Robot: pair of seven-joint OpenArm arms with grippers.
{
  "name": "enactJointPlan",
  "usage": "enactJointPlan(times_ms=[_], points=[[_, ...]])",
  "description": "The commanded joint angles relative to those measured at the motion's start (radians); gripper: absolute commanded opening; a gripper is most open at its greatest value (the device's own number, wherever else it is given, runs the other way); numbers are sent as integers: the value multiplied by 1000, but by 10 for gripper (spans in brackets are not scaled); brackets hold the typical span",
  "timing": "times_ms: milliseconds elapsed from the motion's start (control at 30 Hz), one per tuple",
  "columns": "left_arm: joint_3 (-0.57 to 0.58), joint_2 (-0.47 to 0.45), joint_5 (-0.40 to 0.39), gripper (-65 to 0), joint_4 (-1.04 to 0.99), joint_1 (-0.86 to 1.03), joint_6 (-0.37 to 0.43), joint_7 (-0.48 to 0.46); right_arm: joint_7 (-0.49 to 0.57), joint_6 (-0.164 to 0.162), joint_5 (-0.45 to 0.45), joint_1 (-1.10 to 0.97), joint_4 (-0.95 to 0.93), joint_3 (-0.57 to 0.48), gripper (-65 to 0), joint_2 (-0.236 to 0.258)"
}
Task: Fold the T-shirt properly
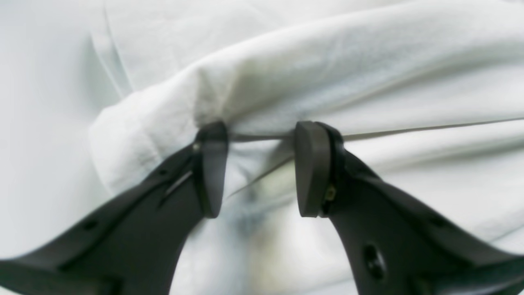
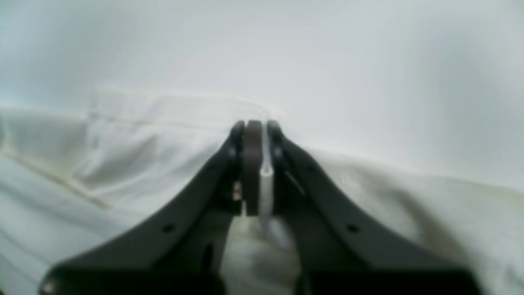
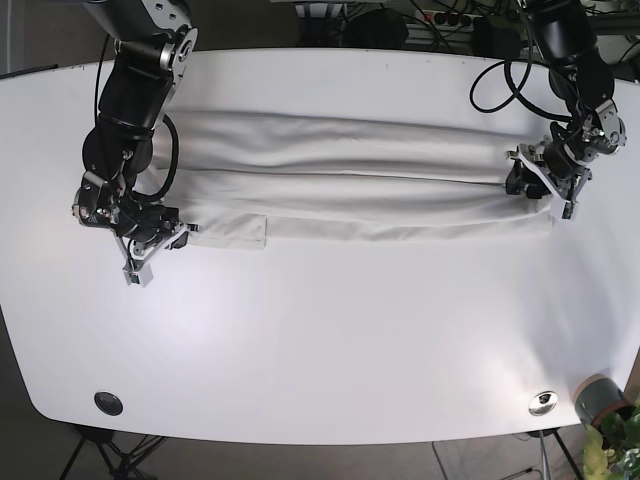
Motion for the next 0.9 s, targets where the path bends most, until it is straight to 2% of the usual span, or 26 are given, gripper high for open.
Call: enactJointPlan(times_ms=[0,333,533,867], points=[[3,-8,42,-404,-5,6,2,62,-11,-2,55,4,92,2,-631,12],[3,-8,42,-404,-5,6,2,62,-128,-5,194,-91,351,7,-631,12],[3,-8,42,-404,-5,7,2,62,-188,-5,236,-162,459,73,-631,10],[3,-9,42,-404,-5,7,2,62,-199,-5,299,-286,554,151,-631,10]])
